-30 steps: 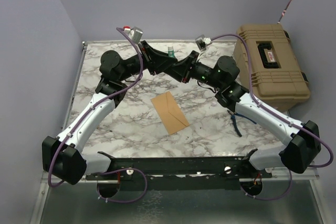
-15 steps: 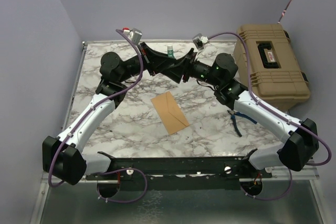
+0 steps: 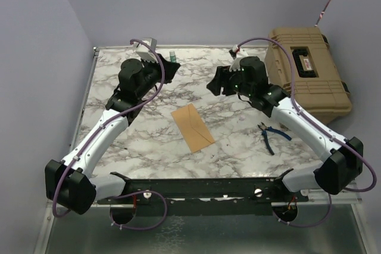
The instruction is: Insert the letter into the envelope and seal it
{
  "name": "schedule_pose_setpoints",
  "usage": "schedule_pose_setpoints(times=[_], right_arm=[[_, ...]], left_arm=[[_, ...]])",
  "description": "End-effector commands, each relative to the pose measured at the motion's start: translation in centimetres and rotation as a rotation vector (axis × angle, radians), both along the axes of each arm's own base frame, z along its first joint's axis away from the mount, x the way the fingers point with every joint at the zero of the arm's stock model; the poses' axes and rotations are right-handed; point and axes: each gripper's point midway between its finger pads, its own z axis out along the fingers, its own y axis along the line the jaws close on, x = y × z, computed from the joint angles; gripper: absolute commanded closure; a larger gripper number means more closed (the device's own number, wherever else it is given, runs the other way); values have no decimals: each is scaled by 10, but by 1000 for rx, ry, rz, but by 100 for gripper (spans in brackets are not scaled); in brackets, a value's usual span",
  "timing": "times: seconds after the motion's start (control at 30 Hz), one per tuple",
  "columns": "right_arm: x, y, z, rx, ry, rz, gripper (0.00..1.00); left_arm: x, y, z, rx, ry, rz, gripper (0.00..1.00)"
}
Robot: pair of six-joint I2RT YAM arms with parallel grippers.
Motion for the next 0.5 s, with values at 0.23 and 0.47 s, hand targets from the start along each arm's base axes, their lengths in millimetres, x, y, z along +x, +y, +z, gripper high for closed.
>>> schedule_pose_setpoints(times=[0.23, 0.47], right_arm=[[13, -137, -173, -513, 557, -512, 36], [-1, -146, -215, -535, 658, -529, 40]], left_arm=[[-10, 8, -22, 64, 14, 6, 100], [-15, 3, -28, 51, 25, -34, 100]])
